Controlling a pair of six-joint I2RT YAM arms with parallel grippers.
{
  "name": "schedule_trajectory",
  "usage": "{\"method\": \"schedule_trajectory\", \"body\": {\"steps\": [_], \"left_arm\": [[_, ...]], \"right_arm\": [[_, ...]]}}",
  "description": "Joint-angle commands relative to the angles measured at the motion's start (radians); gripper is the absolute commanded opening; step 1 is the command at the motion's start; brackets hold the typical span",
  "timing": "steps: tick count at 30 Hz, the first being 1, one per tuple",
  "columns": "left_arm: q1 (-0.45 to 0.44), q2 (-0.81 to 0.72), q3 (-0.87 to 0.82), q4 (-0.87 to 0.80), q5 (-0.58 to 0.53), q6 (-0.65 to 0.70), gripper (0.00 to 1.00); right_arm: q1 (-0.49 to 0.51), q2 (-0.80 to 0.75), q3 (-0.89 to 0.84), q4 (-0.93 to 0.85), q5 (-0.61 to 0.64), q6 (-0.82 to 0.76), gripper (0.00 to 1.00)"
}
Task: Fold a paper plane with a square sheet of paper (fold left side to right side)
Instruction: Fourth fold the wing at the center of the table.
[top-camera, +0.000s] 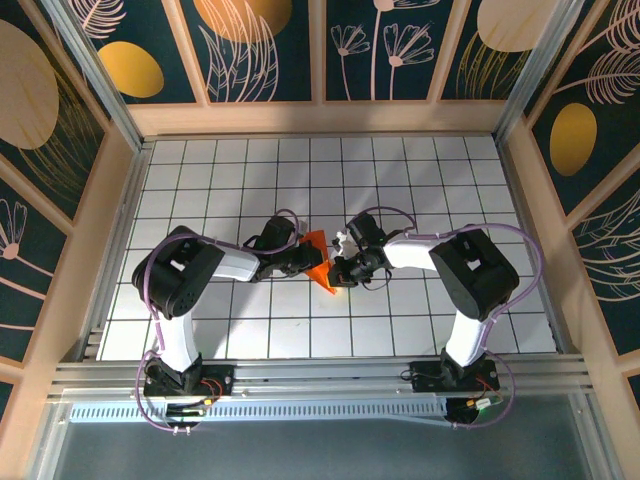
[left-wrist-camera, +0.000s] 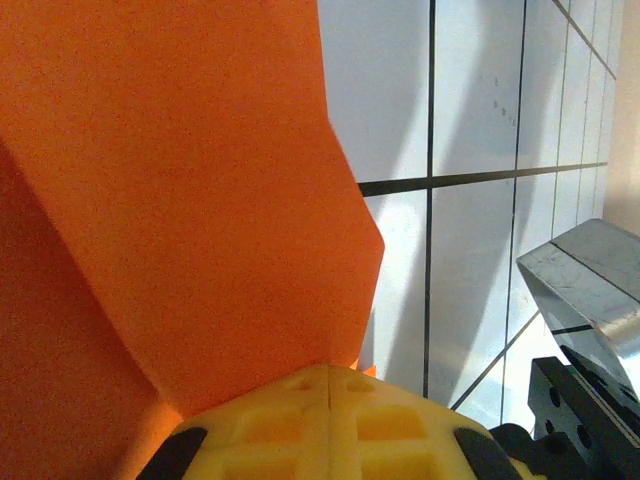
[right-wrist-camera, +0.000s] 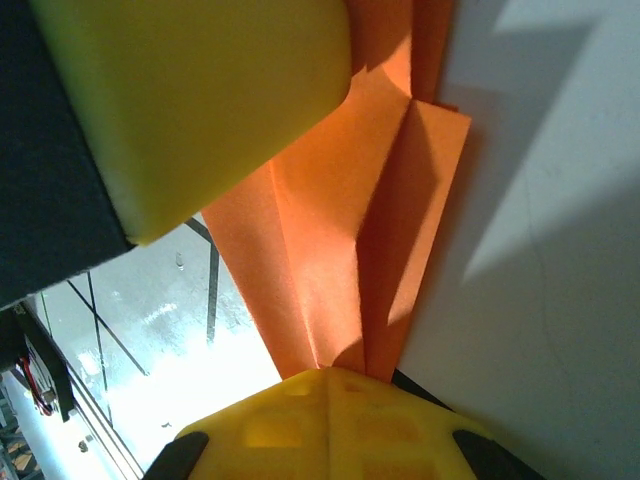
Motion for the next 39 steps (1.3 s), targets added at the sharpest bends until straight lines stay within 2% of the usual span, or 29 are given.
{"method": "schedule_trajectory", "body": {"steps": [1, 10, 25, 39], "left_arm": [[0.009, 0.033, 0.023, -0.060, -0.055, 0.038, 0.02], [0.073, 0.033, 0.041, -0.104, -0.074, 0.081, 0.03], [0.200, 0.100, 0.163, -0.203, -0.082, 0.187, 0.03], [0.298, 0.162, 0.249, -0.216, -0.070, 0.232, 0.03]], "right_arm": [[0.001, 0.075, -0.032, -0.141, 0.214, -0.031, 0.00], [0.003, 0.086, -0.030, -0.148, 0.215, -0.039, 0.00], [0.009, 0.086, -0.035, -0.146, 0.209, -0.035, 0.00], [0.009, 0.083, -0.043, -0.123, 0.178, -0.024, 0.00]]}}
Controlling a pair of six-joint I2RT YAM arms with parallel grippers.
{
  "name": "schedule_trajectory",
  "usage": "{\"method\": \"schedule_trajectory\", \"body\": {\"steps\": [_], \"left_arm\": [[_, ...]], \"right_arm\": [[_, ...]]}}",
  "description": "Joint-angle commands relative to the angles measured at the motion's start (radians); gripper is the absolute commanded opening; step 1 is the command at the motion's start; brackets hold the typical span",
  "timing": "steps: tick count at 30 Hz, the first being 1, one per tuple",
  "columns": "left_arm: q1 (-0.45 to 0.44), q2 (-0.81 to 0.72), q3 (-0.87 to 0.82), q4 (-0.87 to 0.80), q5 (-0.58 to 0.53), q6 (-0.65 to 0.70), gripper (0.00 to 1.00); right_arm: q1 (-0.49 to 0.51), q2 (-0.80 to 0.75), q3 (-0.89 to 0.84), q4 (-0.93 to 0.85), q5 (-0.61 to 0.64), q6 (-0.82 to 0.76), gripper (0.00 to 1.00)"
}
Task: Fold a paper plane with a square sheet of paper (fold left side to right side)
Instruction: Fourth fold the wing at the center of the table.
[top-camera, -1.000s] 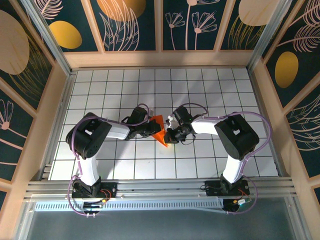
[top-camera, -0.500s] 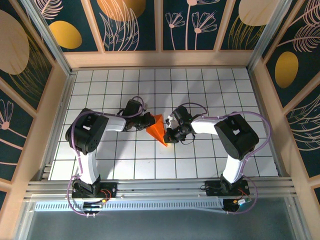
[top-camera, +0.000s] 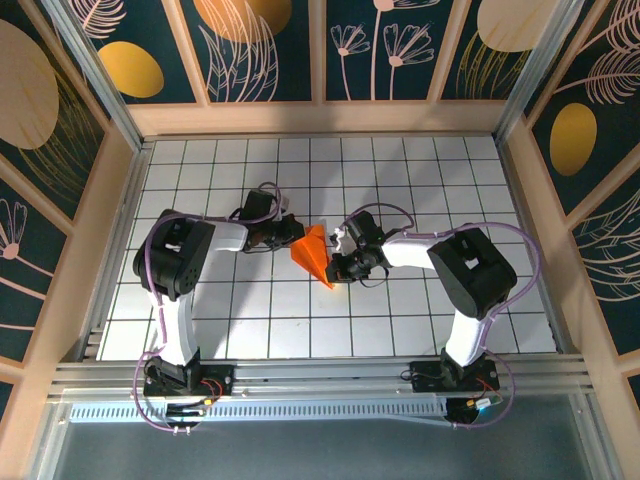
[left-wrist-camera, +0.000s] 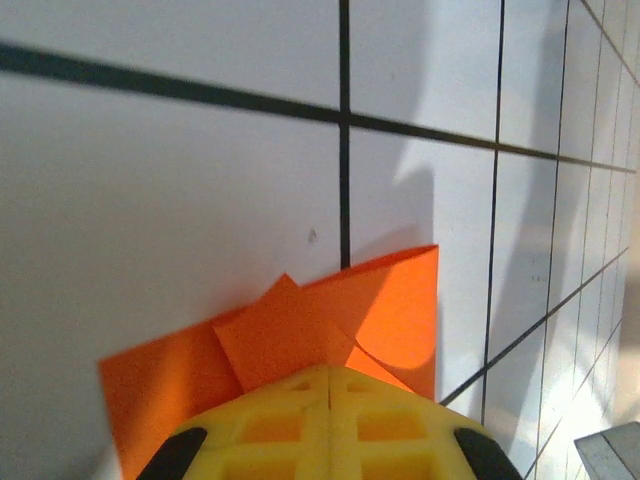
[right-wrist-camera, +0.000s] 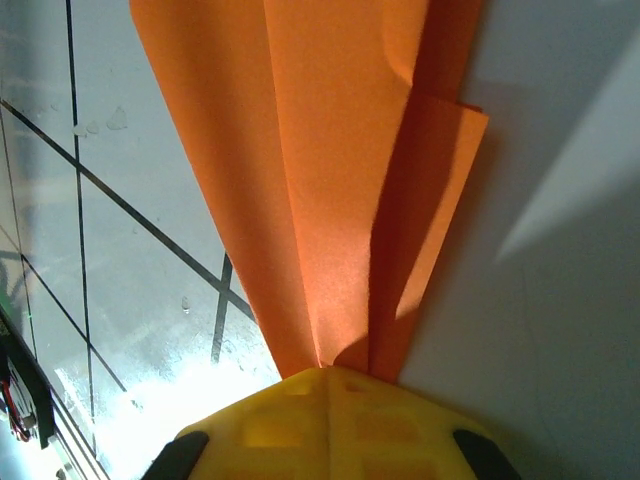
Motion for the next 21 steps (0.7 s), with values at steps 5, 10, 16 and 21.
{"method": "schedule_trajectory", "body": {"steps": [5, 10, 16, 21], "left_arm": [[0.109, 0.068, 0.073, -0.049, -0.128, 0.075, 0.05], [0.125, 0.064, 0.104, -0.076, -0.132, 0.100, 0.03], [0.123, -0.106, -0.016, -0.040, -0.150, 0.108, 0.00], [0.077, -0.281, -0.187, 0.043, -0.076, 0.068, 0.00]], "right_arm": [[0.004, 0.070, -0.058, -0.159, 0.135, -0.004, 0.00], [0.004, 0.069, -0.055, -0.152, 0.126, -0.001, 0.00], [0.001, 0.055, -0.047, -0.141, 0.117, 0.004, 0.00], [-0.001, 0.055, -0.046, -0.126, 0.110, 0.006, 0.00]]}}
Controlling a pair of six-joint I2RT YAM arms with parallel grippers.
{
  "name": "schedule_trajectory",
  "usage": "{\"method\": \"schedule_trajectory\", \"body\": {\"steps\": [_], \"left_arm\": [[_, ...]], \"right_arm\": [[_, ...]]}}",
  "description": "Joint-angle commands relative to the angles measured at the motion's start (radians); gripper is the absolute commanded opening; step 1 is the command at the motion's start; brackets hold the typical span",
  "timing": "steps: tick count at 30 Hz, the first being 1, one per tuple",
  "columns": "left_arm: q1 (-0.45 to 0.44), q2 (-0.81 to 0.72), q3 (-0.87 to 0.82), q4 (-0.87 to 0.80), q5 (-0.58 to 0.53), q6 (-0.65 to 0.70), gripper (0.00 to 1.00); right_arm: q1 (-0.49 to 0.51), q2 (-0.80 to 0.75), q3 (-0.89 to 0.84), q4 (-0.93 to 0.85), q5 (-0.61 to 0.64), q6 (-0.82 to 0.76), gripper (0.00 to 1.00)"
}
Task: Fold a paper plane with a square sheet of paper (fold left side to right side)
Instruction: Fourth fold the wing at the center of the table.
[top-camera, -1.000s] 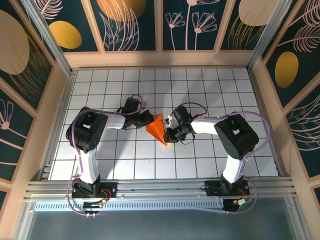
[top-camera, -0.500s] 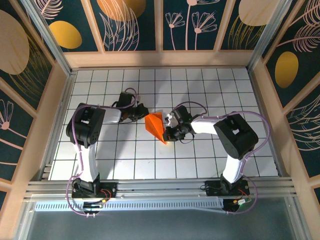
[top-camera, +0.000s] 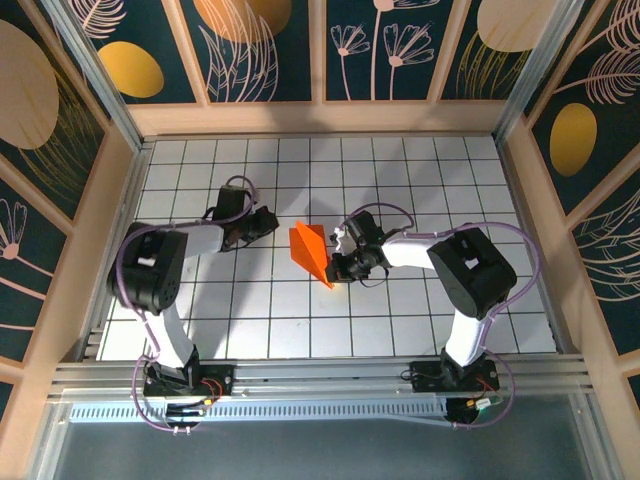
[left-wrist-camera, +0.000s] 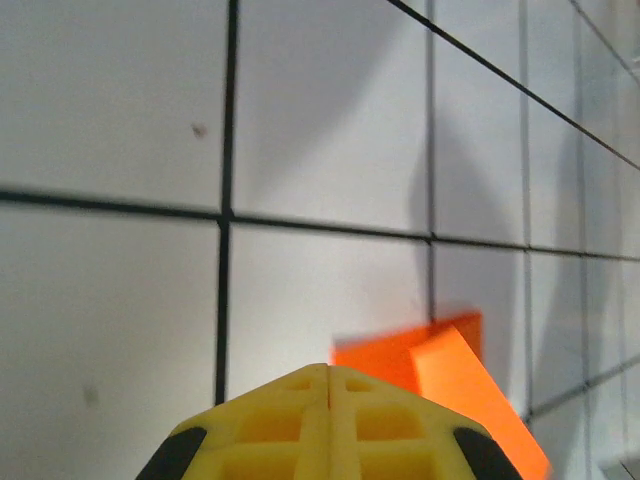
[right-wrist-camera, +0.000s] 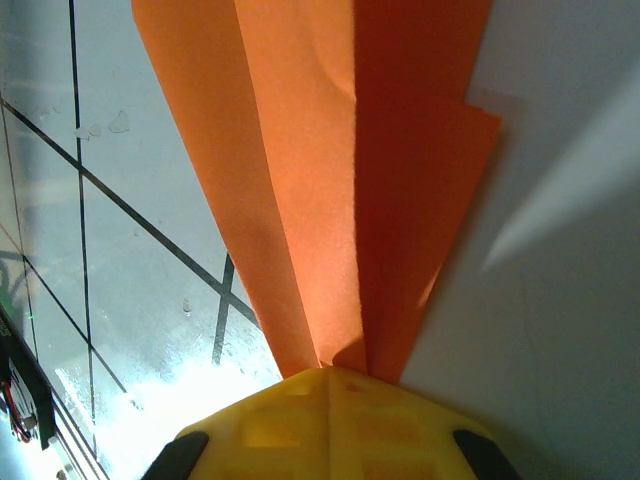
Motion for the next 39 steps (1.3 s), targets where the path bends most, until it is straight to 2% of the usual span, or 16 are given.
{"method": "schedule_trajectory", "body": {"steps": [1, 6, 13, 26, 39], "left_arm": [[-0.055, -0.115, -0.073, 0.076, 0.063, -0.021, 0.00], [-0.171, -0.112, -0.093, 0.167, 0.134, -0.086, 0.01], [-0.254, 0.053, -0.016, 0.235, 0.163, -0.134, 0.01], [-0.259, 0.169, 0.000, 0.178, 0.081, -0.112, 0.00], [-0.259, 0.182, -0.028, 0.168, 0.045, -0.114, 0.00]], "right_arm": [[-0.002, 0.057, -0.046, -0.129, 0.113, 0.007, 0.00], [0.000, 0.063, -0.044, -0.128, 0.114, 0.009, 0.00], [-0.002, 0.068, -0.036, -0.134, 0.116, 0.004, 0.00], [-0.001, 0.045, -0.015, -0.117, 0.072, 0.009, 0.00], [-0.028, -0.124, -0.005, -0.004, -0.067, 0.042, 0.00]]}}
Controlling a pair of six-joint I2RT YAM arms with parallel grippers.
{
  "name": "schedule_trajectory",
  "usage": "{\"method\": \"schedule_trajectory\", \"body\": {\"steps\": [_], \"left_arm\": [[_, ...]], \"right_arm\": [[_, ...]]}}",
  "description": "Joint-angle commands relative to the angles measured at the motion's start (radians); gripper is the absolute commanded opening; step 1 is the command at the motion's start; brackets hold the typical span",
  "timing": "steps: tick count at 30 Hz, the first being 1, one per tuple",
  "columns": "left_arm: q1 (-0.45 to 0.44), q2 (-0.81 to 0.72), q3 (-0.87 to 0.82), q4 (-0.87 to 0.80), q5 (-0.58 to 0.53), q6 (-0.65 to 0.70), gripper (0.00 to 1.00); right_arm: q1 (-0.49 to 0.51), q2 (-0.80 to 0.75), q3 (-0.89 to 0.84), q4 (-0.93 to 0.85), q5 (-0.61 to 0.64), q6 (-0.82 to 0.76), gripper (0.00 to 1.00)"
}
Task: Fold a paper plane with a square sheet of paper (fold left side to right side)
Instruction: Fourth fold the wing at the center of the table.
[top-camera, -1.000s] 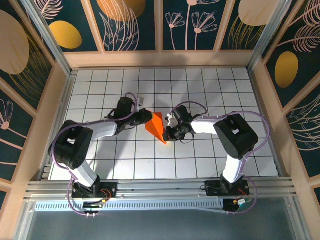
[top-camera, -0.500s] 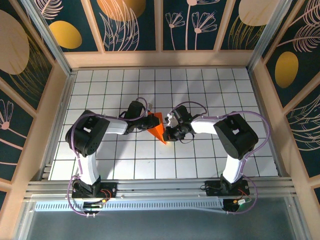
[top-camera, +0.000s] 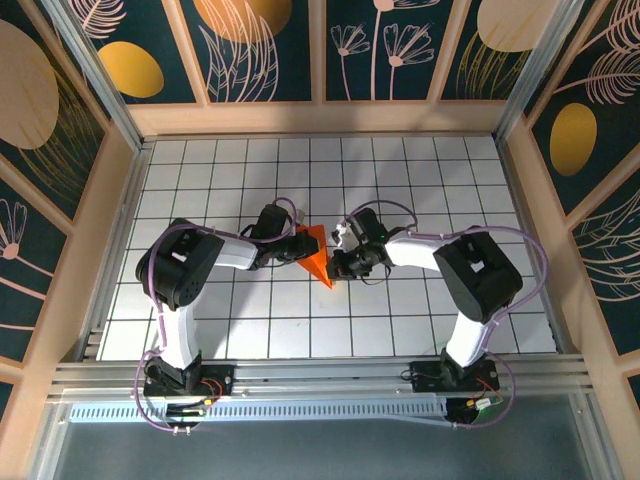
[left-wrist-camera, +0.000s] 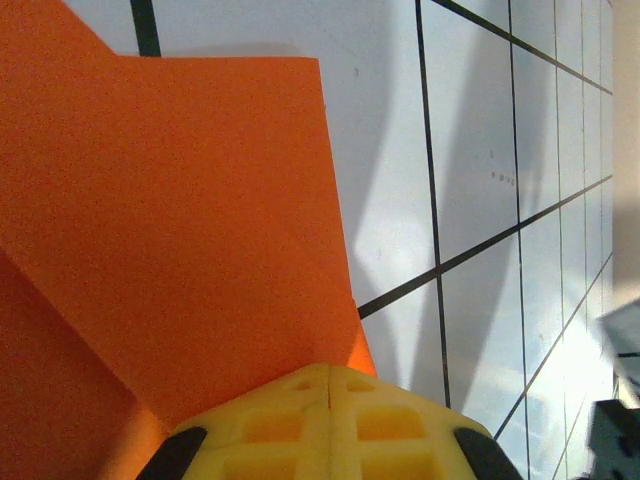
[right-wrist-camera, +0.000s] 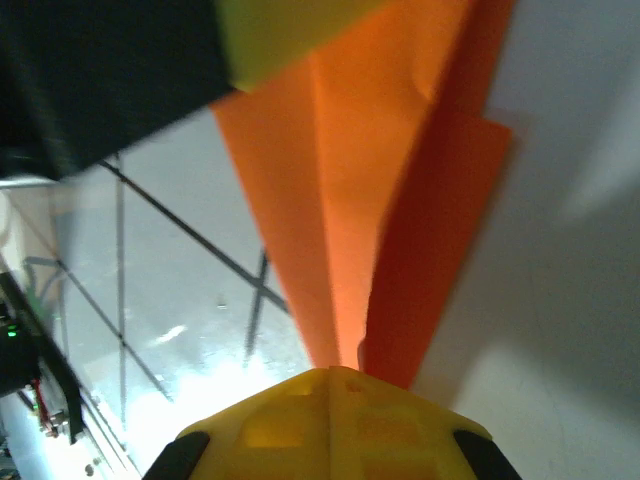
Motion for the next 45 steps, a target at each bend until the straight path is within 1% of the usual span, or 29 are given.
{"method": "schedule_trajectory", "body": {"steps": [1, 4, 10, 25, 39, 45], "left_arm": [[-0.003, 0.025, -0.021, -0.018, -0.042, 0.001, 0.00], [-0.003, 0.025, -0.022, -0.021, -0.043, 0.002, 0.00], [-0.003, 0.025, -0.021, -0.025, -0.044, 0.002, 0.00], [-0.003, 0.033, -0.014, -0.038, -0.046, 0.005, 0.00], [-0.003, 0.039, -0.011, -0.051, -0.051, 0.005, 0.00], [-0.003, 0.040, -0.010, -0.055, -0.055, 0.005, 0.00]], "right_arm": [[-0.016, -0.079, -0.018, 0.016, -0.056, 0.018, 0.00], [-0.013, -0.088, -0.041, 0.040, -0.092, 0.022, 0.00], [-0.005, -0.054, -0.095, 0.089, -0.130, 0.049, 0.00], [-0.004, -0.004, -0.104, 0.117, -0.119, 0.059, 0.00], [-0.006, 0.020, -0.113, 0.087, -0.081, 0.061, 0.00], [-0.006, 0.024, -0.127, 0.083, -0.084, 0.066, 0.00]]}}
